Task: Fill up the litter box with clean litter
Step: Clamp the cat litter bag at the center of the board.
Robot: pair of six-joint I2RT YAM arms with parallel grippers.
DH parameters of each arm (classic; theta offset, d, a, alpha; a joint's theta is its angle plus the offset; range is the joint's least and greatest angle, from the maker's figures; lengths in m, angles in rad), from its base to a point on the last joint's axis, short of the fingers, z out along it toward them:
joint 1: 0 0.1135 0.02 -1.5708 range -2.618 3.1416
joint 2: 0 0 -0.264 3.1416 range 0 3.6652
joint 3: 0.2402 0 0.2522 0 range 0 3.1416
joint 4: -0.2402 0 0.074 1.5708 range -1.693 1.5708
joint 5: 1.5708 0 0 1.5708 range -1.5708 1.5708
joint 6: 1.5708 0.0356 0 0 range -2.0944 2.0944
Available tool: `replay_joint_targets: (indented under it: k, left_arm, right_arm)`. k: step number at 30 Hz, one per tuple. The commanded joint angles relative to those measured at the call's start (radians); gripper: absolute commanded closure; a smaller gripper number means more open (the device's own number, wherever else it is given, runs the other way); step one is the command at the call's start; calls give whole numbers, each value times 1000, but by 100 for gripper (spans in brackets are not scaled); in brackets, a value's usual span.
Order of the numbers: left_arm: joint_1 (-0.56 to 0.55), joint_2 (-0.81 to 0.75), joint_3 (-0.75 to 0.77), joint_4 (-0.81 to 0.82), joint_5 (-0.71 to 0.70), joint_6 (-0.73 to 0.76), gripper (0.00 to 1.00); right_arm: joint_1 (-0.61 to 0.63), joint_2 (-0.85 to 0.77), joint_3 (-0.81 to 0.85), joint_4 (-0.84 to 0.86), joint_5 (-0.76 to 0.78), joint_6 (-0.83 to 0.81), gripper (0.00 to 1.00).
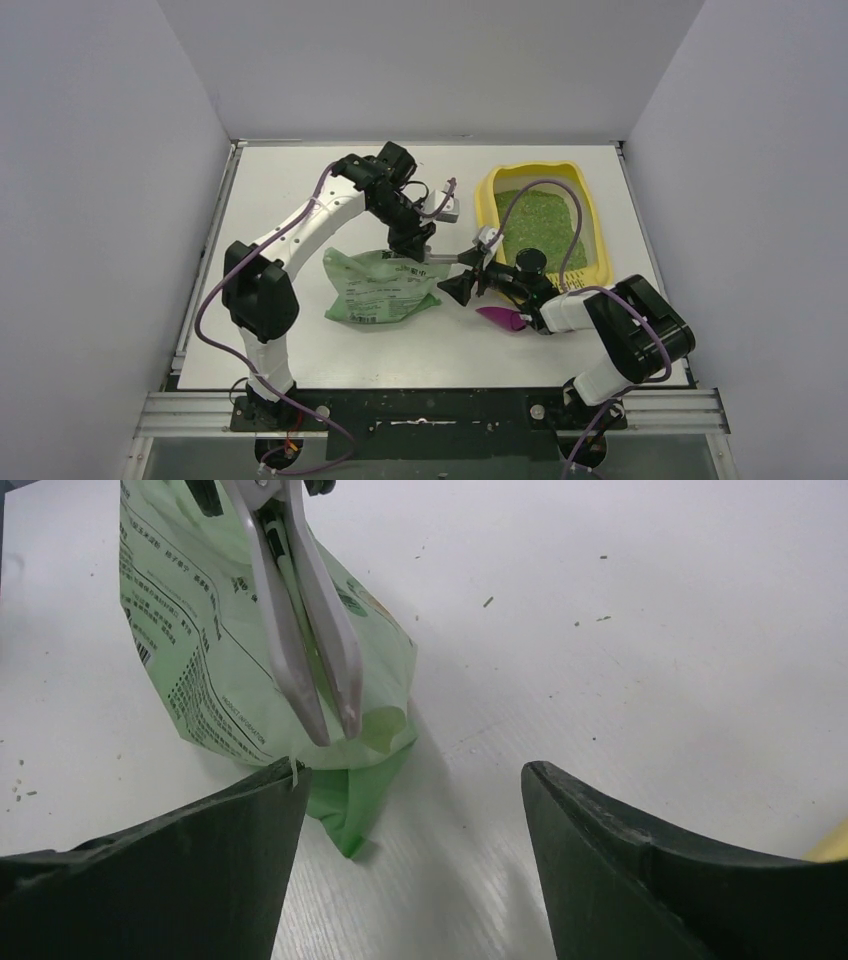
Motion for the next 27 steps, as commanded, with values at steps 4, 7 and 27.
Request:
replay_joint_targets:
  k: [4, 7, 27]
  left_arm:
    - [20, -72, 1, -22, 88, 23, 90]
    - [28, -80, 3, -25, 109, 26, 90]
    - [66, -108, -18, -30, 158, 40, 91]
  right_arm:
    - [-11, -49, 10, 116, -37, 18, 10]
    - [-12, -47, 2, 175, -19, 51, 8]
    - [-11, 92, 91, 391, -116, 266, 22]
